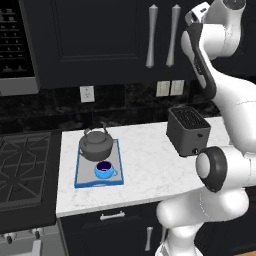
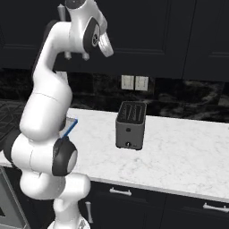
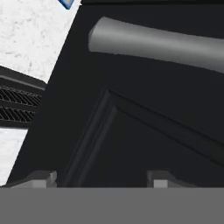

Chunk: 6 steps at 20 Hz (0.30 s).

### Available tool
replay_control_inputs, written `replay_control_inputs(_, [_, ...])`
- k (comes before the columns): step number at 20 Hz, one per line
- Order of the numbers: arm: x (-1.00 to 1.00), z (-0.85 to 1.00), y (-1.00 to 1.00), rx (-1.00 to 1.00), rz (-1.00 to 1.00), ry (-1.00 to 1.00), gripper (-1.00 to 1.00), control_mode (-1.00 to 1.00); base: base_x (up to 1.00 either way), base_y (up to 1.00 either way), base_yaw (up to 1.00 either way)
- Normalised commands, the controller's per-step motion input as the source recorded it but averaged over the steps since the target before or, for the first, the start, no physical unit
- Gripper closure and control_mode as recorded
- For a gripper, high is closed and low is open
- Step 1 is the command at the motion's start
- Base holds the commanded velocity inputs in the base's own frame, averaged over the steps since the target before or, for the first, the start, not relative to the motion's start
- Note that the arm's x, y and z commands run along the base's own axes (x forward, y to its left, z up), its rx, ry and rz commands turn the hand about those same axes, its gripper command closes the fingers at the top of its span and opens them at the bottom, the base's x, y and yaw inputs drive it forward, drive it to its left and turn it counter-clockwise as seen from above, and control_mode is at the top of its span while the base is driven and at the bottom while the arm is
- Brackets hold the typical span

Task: Pick the kettle from the counter and place it on the tray. Then pick the mug from the cabinet and place it on the tray. Then close the cabinet doors.

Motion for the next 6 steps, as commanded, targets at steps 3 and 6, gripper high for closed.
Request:
replay_control_inputs(3, [0.0,-0.37,-0.24,0.0,-0.05,0.05,-1.0,-1.0,0.0,0.0,0.0])
replay_control_inputs(6, [0.0,-0.33,-0.2,0.0,-0.05,0.01,-1.0,-1.0,0.0,0.0,0.0])
